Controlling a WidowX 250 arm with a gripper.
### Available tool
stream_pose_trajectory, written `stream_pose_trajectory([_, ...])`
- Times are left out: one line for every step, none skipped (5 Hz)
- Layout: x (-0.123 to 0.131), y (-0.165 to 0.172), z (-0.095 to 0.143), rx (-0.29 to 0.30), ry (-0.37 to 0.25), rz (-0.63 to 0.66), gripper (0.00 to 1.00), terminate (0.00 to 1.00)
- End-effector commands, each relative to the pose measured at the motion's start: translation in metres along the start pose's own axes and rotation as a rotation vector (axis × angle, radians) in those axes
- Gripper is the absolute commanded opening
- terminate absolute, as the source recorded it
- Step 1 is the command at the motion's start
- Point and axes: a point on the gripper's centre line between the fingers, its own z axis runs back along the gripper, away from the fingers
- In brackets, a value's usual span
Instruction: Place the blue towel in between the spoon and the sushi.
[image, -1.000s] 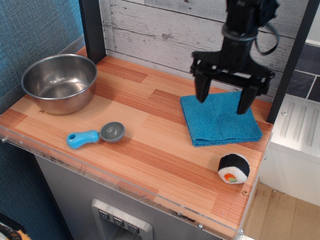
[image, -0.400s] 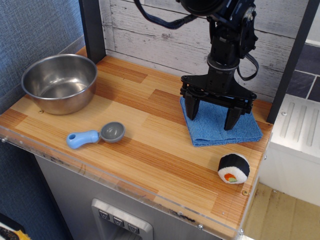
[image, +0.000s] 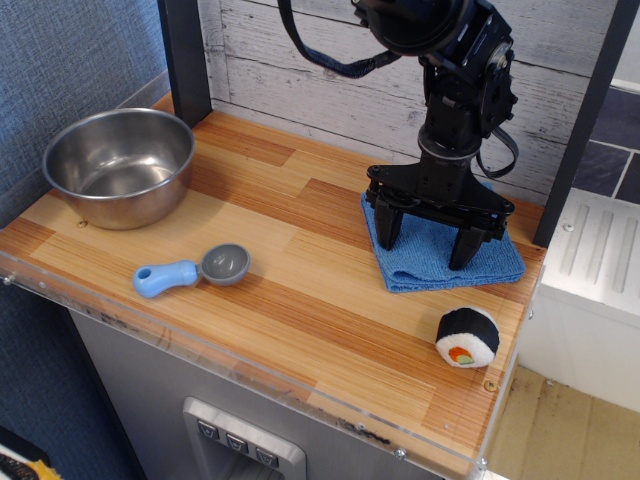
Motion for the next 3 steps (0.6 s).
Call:
stream_pose_trajectory([-0.017,0.012,0.009,-0.035,0.058,0.028,1.0,0.0])
stream_pose_trajectory([-0.027,0.023,0.012,-0.025,0.075,0.065,1.0,0.0])
stream_pose_trajectory([-0.038,0.033,0.016,0.013,0.073,0.101,1.0,0.0])
